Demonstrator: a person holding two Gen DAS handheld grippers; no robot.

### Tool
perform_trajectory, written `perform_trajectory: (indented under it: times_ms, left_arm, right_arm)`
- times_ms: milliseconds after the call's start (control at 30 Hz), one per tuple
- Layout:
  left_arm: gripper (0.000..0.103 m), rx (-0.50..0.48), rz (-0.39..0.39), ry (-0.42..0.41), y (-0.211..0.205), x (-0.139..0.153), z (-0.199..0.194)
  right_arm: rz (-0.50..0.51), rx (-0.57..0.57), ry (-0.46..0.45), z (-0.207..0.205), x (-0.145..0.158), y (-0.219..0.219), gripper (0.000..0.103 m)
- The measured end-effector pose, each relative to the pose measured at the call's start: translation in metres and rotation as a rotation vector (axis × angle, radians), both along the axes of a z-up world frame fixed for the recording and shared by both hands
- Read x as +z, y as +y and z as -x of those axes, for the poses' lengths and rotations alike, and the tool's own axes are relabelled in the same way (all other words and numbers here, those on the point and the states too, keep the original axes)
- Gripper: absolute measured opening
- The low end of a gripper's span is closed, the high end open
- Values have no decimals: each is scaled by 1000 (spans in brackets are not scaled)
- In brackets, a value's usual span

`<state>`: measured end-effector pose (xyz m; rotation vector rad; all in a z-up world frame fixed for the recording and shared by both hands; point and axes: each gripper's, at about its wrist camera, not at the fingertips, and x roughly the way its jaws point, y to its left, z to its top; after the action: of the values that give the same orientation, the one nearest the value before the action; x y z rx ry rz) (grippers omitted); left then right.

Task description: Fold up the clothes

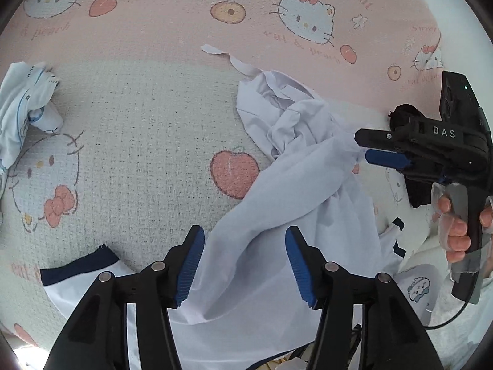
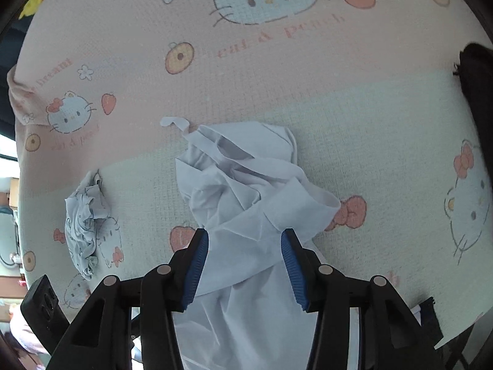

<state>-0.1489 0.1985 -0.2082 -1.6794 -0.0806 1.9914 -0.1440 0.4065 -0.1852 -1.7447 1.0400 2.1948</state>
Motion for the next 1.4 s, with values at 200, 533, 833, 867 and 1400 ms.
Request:
perform_trajectory:
  times_ms: [200, 533, 833, 867, 1400]
  left_arm:
    - [52, -37, -8, -24, 17, -29, 21]
    - [51, -36, 62, 37, 25, -47, 13]
    - [40, -68, 83, 124, 25, -34, -11]
    - [40, -78, 89, 133, 25, -31, -14]
    - [23, -44, 132, 193, 3, -32, -51]
  right_arm:
    - [153, -73, 15, 2, -19, 5, 49]
    - [120, -133, -32, 1, -56, 12, 30]
    - [153, -106, 86, -24, -35, 25, 6]
    - [156, -100, 95, -28, -34, 25, 6]
    - [149, -84, 33, -73, -60, 36, 6]
